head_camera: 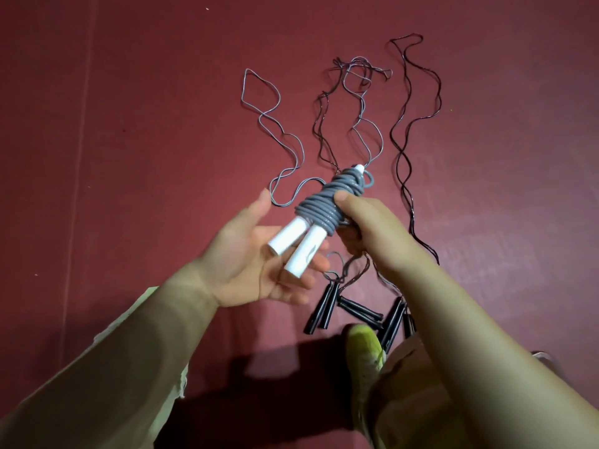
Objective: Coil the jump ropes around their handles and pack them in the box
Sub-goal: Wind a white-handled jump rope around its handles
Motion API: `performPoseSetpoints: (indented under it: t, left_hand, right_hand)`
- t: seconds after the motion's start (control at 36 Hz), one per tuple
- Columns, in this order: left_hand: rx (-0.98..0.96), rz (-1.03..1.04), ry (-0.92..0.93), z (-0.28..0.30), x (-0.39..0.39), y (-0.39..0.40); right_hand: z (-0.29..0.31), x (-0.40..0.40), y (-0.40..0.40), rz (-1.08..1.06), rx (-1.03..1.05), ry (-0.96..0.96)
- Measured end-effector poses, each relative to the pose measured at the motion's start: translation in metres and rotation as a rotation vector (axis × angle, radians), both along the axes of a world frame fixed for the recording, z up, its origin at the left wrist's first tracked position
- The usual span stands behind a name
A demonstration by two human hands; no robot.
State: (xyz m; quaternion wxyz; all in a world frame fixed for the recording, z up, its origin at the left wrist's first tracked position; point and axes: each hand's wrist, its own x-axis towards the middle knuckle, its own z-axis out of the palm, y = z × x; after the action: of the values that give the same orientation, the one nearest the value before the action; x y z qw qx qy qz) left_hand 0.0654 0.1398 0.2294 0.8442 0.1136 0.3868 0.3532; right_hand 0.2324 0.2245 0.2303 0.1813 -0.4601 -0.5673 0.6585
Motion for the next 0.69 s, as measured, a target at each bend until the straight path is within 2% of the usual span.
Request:
performPoseSetpoints:
  t: [0.14,0.25,0.39,0.53,0.69]
  left_hand:
    - [-0.091,-0.058,-0.152,0.003,0.017,-0.005]
    - [-0.119,0.003,-0.167,0.001,0.018,-0.001]
    - [-0.175,0.020,-0.022,-0.006,0.019,0.003]
    - [-0.153,-0.053,0.213,-0.014,0.013,0.005]
    - [-0.112,-0.046,0.316,-0.016,0.011,0.005]
  right_hand:
    - [0.003,-0.003,-0.003,0.016,-0.007,0.072]
    - [-0.003,0.000,0.000,0.053,-0.047,0.034]
    - [-0.005,0.001,0.001,0.108,-0.250,-0.123]
    - [-0.003,0.001,-0.002,0.132,-0.231,-0.232]
    - [-0.003,0.000,-0.002,0.112,-0.236,-0.253]
